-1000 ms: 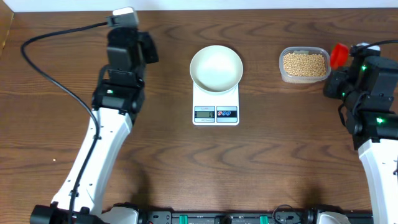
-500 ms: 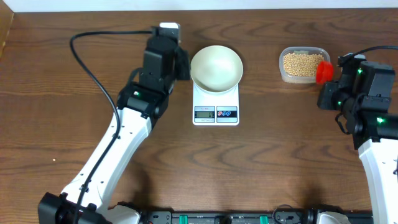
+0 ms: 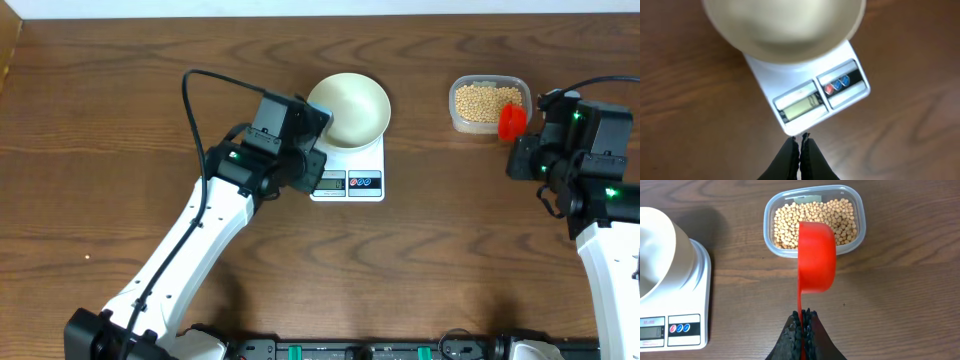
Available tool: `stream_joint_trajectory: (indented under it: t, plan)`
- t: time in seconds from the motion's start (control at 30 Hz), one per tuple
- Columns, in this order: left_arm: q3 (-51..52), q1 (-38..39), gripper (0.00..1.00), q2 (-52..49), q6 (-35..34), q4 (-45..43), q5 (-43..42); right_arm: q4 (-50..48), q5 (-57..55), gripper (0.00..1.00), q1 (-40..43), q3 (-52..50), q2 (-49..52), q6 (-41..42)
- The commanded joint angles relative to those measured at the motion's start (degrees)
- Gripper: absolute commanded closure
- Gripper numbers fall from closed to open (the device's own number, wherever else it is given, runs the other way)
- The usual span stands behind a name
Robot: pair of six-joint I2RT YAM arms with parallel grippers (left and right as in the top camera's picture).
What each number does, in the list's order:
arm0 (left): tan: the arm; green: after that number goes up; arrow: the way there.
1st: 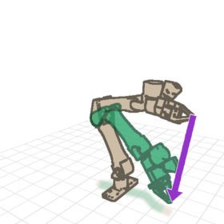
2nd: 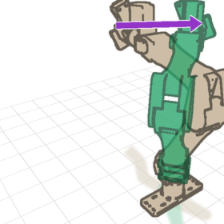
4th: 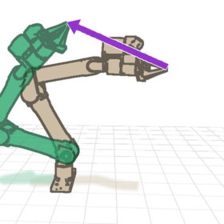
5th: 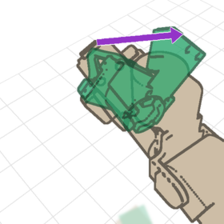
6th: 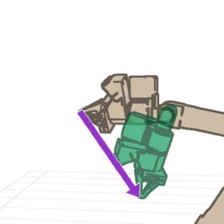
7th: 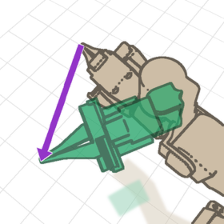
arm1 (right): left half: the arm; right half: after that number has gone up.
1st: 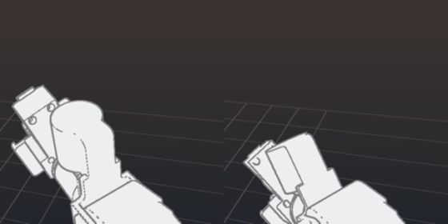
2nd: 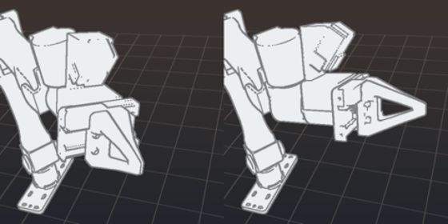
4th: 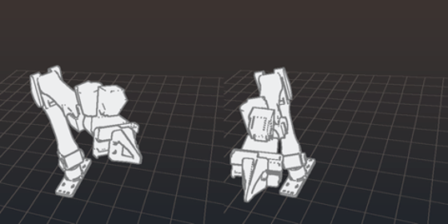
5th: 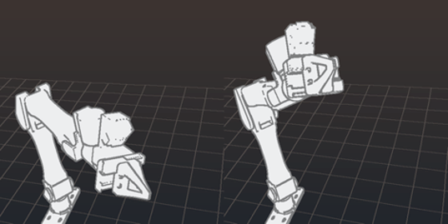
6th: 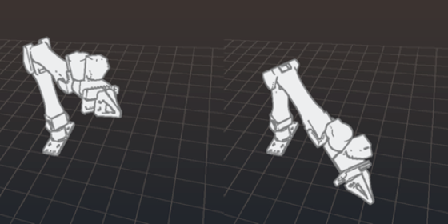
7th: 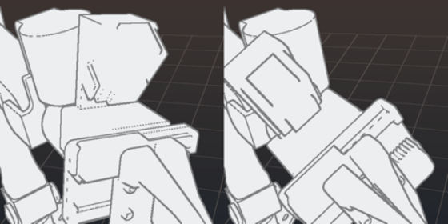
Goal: Scoop item into bowl and weigh 50g on scale
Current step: 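Lower the left gripper in front of the scale display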
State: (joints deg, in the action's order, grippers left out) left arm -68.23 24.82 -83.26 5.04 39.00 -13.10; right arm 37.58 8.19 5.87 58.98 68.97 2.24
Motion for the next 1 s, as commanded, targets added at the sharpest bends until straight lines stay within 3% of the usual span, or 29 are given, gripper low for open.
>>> stream_joint_trajectory:
  t: [0.0, 0.97]
  plan:
    - [-0.17, 0.02, 0.93, 0.02, 0.70, -0.02, -4.31, 0.13, 0.57, 0.99, 0.46, 0.85, 0.15, -1.07]
    - [-0.13, 0.02, 0.93, 0.00, -2.12, 3.63, 0.28, 0.48, 0.59, 0.99, 0.46, 0.85, 0.15, -1.05]
